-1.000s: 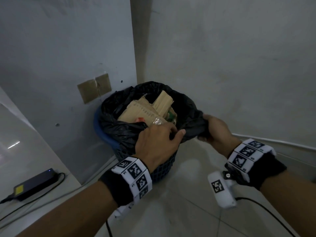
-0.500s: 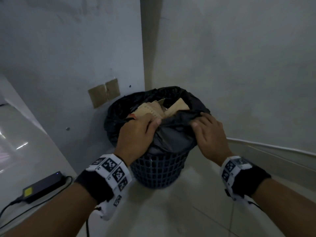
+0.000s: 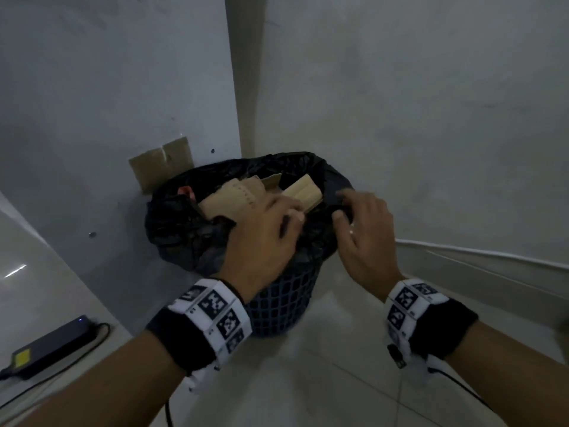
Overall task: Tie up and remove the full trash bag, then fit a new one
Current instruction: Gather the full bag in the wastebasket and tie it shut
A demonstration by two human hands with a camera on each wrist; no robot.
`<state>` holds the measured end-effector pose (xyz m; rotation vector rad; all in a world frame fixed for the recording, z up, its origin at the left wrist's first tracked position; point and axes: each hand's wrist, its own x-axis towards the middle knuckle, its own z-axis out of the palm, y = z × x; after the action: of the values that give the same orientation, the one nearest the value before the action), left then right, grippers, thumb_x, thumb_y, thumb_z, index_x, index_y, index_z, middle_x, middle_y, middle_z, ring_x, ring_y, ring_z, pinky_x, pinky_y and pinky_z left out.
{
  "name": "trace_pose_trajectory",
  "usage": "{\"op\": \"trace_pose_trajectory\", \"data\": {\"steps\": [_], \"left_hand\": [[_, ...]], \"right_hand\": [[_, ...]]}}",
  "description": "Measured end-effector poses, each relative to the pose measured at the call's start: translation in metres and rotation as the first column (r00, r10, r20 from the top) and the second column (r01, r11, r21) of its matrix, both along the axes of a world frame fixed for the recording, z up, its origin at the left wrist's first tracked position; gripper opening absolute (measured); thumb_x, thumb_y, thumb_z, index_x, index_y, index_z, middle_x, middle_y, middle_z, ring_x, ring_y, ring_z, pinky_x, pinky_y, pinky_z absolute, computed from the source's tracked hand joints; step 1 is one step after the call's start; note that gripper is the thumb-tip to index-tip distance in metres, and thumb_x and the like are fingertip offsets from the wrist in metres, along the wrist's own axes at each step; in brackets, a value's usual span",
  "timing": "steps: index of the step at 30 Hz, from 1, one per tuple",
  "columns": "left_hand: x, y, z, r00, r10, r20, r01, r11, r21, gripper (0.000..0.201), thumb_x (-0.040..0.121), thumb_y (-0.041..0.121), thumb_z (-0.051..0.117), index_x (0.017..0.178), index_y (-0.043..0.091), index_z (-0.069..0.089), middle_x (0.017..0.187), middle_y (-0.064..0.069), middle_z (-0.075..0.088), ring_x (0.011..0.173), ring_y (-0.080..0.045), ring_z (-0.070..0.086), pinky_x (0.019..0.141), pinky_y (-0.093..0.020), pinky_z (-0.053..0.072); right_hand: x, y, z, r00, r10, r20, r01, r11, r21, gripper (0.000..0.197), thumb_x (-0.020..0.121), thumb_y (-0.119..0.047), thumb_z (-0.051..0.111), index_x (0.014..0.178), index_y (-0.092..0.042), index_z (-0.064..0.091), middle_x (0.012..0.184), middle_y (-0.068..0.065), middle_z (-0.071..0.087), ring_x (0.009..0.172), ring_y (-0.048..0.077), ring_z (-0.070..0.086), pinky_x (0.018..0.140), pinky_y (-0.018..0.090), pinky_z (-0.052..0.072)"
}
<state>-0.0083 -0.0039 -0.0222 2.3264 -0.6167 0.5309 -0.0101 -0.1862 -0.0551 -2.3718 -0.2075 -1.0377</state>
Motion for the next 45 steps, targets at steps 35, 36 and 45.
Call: {"op": "trace_pose_trajectory", "data": {"steps": [35, 36, 45], "left_hand": [[0.028, 0.082, -0.023, 0.955, 0.083, 0.286, -0.163, 0.95, 0.267, 0.044, 0.099, 0.034, 0.033, 0.085, 0.01, 0.067, 0.087, -0.006, 0.067, 0.076, -0.028, 0.055, 0.066, -0.041, 0.046], [0.025, 0.075, -0.02, 0.952, 0.099, 0.289, -0.175, 0.953, 0.248, 0.042, 0.099, 0.033, 0.032, 0.088, 0.01, 0.065, 0.088, -0.006, 0.065, 0.077, -0.029, 0.055, 0.066, -0.04, 0.045], [-0.026, -0.01, -0.012, 0.991, 0.101, -0.084, -0.074, 0.957, 0.279, 0.059, 0.094, 0.062, 0.009, 0.135, 0.03, 0.037, 0.127, 0.005, 0.054, 0.098, -0.02, 0.059, 0.069, -0.031, 0.043]], "right_hand": [[-0.011, 0.023, -0.026, 0.983, -0.045, -0.177, 0.047, 0.999, 0.006, 0.047, 0.098, -0.038, 0.023, 0.092, -0.015, 0.063, 0.115, -0.001, 0.062, 0.134, 0.023, 0.039, 0.1, 0.045, 0.035], [-0.013, 0.027, -0.024, 0.978, -0.037, -0.207, 0.037, 0.999, -0.007, 0.046, 0.098, -0.04, 0.023, 0.093, -0.016, 0.063, 0.118, -0.002, 0.06, 0.135, 0.022, 0.036, 0.101, 0.045, 0.035], [-0.007, 0.005, 0.004, 0.973, -0.039, -0.228, 0.161, 0.82, 0.549, 0.034, 0.099, -0.023, 0.046, 0.131, -0.013, 0.044, 0.132, 0.008, 0.044, 0.118, 0.023, 0.045, 0.101, 0.038, 0.04]]}}
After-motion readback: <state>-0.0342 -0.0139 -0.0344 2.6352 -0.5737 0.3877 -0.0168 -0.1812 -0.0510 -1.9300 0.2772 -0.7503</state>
